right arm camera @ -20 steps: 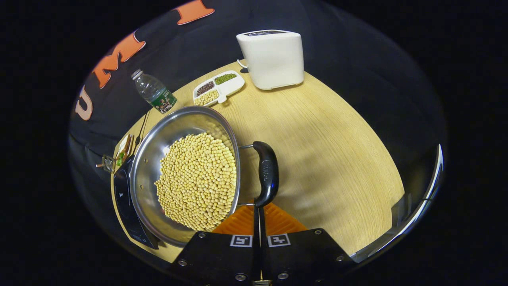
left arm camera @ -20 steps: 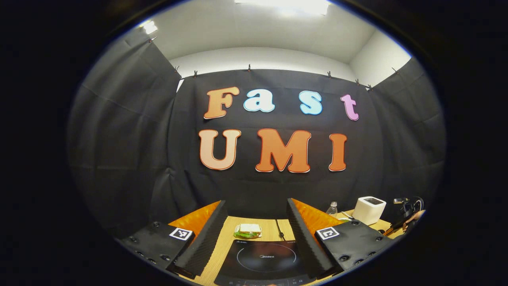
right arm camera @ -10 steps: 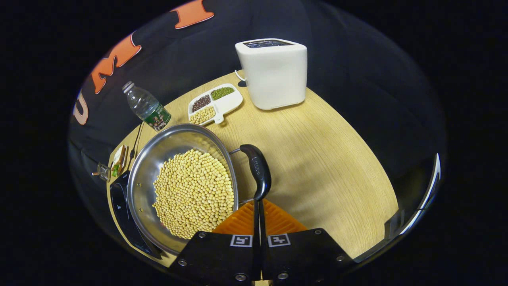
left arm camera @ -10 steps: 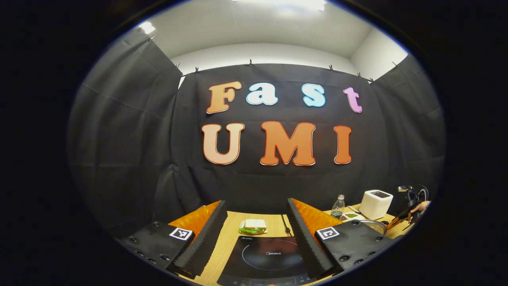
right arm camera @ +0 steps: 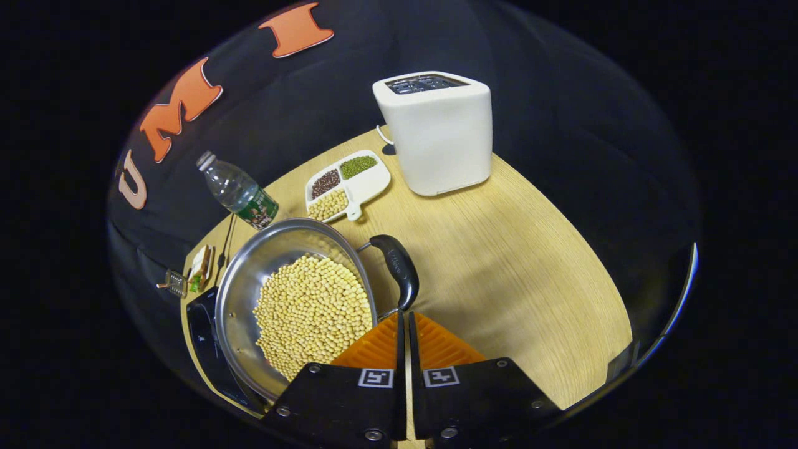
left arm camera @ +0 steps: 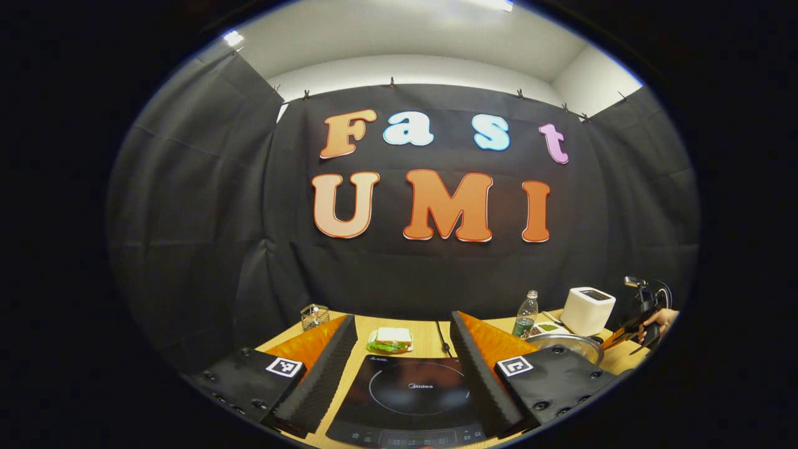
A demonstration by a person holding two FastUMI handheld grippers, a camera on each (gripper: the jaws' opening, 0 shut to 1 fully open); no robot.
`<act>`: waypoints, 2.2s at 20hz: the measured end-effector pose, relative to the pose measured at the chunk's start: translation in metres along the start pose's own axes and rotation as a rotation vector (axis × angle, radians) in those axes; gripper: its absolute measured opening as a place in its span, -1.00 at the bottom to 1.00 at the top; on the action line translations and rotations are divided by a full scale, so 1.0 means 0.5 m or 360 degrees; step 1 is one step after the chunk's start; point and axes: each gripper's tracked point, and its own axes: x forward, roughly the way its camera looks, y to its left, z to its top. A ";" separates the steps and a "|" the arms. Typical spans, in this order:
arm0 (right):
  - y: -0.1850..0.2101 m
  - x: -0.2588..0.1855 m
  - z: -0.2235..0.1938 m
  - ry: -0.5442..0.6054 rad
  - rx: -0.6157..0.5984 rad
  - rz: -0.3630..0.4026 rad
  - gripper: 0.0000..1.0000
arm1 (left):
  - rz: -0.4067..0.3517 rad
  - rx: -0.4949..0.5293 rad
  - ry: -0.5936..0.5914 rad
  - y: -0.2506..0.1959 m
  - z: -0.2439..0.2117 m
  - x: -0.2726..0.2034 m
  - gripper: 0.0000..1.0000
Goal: First push the handle of the pot to place it horizontally, then grasp the pot with both hands and set it on the induction cooktop.
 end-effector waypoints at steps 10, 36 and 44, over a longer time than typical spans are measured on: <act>0.086 -0.096 0.042 -0.0245 -0.0401 0.0088 0.36 | -0.0375 -0.0026 0.0587 -0.267 -0.176 0.104 0.94; -0.004 0.044 0.073 -0.0205 -0.0758 -0.0227 0.69 | -0.0459 0.0001 0.1368 -0.481 -0.580 0.310 0.89; -0.028 0.094 0.040 -0.0121 -0.0665 -0.0228 0.56 | -0.0357 0.0190 0.1280 -0.459 -0.606 0.344 0.55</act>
